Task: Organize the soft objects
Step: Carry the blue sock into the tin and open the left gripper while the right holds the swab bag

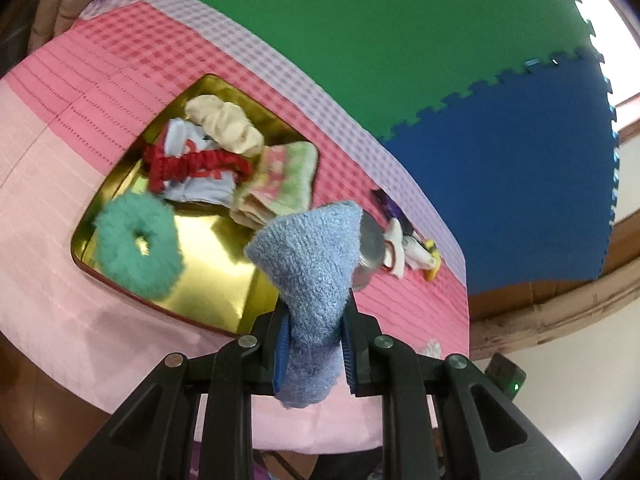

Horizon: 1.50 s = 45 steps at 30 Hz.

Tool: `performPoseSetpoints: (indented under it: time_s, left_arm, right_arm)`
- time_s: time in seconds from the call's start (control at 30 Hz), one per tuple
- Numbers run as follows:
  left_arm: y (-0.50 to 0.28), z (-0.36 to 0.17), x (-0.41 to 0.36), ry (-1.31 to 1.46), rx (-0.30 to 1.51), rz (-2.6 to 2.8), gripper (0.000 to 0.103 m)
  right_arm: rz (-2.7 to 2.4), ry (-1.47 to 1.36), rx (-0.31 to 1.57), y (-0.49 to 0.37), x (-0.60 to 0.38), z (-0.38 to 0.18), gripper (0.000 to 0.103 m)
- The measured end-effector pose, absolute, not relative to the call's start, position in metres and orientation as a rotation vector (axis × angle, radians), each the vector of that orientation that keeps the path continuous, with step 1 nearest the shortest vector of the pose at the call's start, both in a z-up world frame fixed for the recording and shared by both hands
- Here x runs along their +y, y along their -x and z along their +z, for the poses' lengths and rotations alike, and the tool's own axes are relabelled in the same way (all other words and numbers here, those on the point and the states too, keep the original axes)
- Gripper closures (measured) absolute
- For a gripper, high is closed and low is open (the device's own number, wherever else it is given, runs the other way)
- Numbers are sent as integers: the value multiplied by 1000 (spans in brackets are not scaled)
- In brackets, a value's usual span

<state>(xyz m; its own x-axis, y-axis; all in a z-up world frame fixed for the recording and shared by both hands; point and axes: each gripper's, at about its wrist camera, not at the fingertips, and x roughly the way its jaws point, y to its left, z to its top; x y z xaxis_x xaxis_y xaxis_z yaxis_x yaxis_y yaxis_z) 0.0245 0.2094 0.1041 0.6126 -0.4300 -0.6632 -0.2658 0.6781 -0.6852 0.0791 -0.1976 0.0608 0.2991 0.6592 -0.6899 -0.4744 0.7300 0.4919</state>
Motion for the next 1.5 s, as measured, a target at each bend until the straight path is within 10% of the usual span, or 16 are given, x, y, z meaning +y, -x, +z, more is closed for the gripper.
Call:
performPoseSetpoints:
  time_s: [0.77,1.5]
  left_arm:
    - [-72,48,246,785,1009,6,85]
    - [-11,101,221,567,881,245,17]
  right_arm:
    - [737,-212,1046,-80,-195,54,78]
    - [786,-205,1049,-88,-177,61,78]
